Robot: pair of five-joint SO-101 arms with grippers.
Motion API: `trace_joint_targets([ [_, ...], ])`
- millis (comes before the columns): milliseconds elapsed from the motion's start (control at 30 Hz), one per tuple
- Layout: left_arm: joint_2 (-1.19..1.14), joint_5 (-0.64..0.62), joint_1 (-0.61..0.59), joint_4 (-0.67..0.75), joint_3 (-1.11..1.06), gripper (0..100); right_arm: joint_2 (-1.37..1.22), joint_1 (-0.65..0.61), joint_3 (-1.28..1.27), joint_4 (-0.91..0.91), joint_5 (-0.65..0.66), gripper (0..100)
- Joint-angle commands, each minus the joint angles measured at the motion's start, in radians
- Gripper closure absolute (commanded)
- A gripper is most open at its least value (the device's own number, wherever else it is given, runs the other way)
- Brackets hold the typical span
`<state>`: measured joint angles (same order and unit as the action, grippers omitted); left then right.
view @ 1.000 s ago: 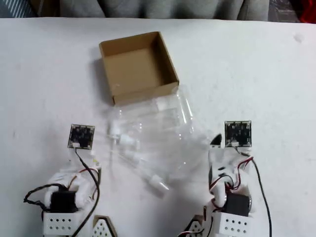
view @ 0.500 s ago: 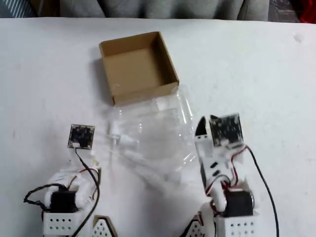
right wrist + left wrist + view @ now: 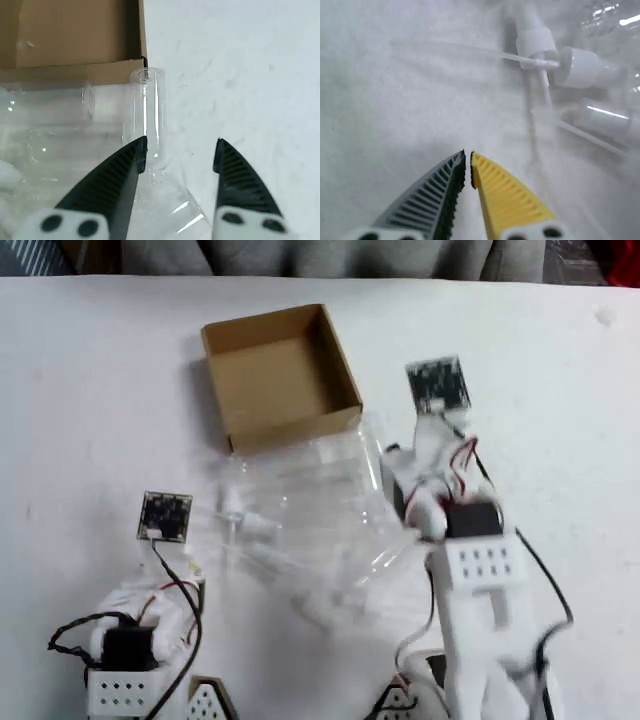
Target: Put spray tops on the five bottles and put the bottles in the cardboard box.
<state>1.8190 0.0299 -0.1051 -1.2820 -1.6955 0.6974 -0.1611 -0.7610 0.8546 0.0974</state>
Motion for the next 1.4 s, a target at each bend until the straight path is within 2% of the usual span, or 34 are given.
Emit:
trace_joint_targets([
  [0,0.012,0.003,-0.004,-0.005,0.003,98,-0.213,-0.042,0.196,0.004,-0.083,80.1],
  [167,0.012,0.003,-0.004,-0.005,0.003,98,-0.476,-0.107,0.358,0.004,-0.086,80.0],
  [500,0.012,0.005,-0.002,-0.005,0.003,98,-0.911,-0.094,0.624,0.008,-0.086,80.0],
  [933,0.012,0.008,-0.002,-0.005,0.003,98,-1.112,-0.051,0.721,0.007,-0.084,82.0],
  [1100,0.012,0.008,-0.004,-0.005,0.003,98,-1.113,-0.001,0.815,0.105,-0.083,99.1],
  [1167,0.012,0.008,-0.005,-0.005,0.003,98,-1.115,0.030,0.870,0.162,-0.083,96.5],
  [1300,0.012,0.008,-0.007,-0.005,0.003,98,-1.116,0.096,1.007,0.295,-0.081,98.3],
  [1367,0.012,0.008,-0.007,-0.005,0.003,98,-1.112,0.131,1.077,0.369,-0.038,98.2],
])
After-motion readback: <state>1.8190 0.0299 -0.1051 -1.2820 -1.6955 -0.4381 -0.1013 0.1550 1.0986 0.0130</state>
